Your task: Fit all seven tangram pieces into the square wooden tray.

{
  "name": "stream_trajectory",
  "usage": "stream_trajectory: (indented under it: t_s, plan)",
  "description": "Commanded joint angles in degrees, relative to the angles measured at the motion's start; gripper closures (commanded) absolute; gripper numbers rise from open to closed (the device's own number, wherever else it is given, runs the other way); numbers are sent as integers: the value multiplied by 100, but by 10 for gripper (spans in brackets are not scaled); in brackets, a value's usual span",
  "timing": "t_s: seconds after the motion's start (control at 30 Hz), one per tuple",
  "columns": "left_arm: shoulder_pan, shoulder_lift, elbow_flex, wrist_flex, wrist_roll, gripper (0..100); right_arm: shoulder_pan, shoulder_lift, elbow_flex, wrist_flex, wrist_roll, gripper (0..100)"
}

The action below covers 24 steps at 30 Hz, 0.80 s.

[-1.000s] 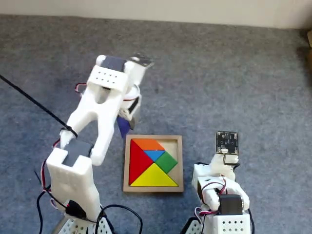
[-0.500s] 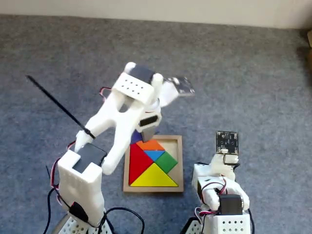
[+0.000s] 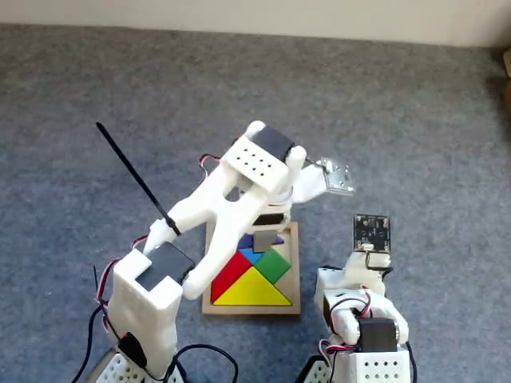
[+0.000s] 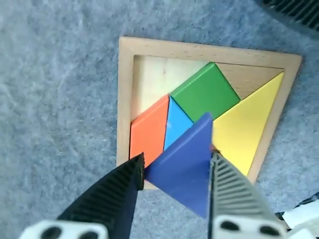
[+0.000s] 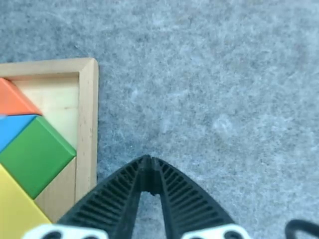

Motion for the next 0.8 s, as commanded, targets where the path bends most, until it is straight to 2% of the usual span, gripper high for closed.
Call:
stream_trajectory:
  t_s: [0.0,0.07,0.23,0.47,0.77]
  plan:
    - [40,-119,-330,18,-62,765,110,-92,778,-163,53,994]
    - [40,-119,-330,26,-18,765,110,-92,778,-171,53,994]
    - [40,-127,-760,70,738,765,110,-92,778,-171,53,994]
    - [-13,-251,-1068,202,1424,765,110,-92,778,-171,53,994]
    - [-92,-2114,66,185,2242,766,110,-92,778,-171,53,994]
